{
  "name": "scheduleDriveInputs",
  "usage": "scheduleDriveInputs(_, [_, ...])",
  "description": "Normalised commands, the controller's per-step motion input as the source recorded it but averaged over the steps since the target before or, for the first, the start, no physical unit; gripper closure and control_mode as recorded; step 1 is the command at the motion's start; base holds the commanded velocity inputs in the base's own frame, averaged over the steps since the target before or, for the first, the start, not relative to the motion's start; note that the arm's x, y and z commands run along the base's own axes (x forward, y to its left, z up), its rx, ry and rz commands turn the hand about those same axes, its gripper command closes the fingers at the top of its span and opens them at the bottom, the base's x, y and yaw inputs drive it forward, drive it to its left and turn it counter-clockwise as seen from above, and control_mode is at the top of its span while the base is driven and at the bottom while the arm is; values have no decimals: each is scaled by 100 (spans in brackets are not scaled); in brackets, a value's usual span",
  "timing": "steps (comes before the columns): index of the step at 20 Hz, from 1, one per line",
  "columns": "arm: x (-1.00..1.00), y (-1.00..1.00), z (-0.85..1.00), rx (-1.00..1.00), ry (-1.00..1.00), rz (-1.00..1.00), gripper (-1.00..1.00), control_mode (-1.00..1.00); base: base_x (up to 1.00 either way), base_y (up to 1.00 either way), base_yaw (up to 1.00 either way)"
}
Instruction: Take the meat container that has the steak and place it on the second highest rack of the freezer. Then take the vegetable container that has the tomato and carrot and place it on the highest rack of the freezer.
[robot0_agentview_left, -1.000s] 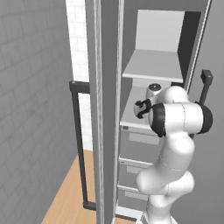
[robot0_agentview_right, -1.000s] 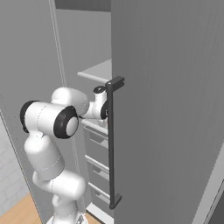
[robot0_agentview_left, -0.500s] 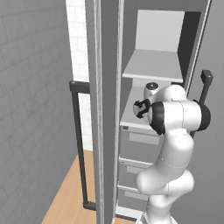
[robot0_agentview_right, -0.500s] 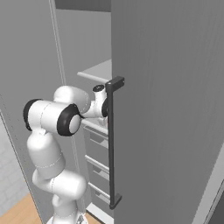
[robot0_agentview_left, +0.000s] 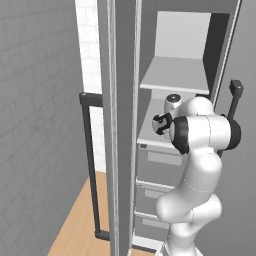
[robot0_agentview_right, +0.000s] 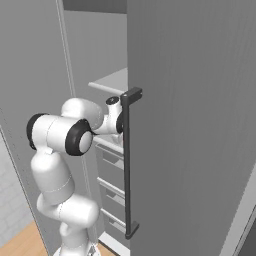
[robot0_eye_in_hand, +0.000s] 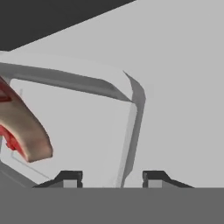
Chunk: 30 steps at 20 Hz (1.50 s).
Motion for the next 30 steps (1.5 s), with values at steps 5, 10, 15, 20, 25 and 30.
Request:
scheduleDriveInputs(5, [0, 0, 0, 0, 0, 0, -100, -100, 0, 0, 0])
scheduleDriveInputs(10, [-65, 6, 0, -2, -31, 0, -100, -100, 0, 0, 0])
scheduleDriveInputs(15, [-80, 17, 10, -5, -51, 0, -100, -100, 0, 0, 0])
scheduleDriveInputs(20, [-6, 32, 87, 0, -18, 0, -100, -100, 0, 0, 0])
scheduleDriveInputs(25, [-22, 23, 100, 0, 0, 0, -100, -100, 0, 0, 0])
scheduleDriveInputs(30, [-27, 1, 100, 3, 2, 0, -100, -100, 0, 0, 0])
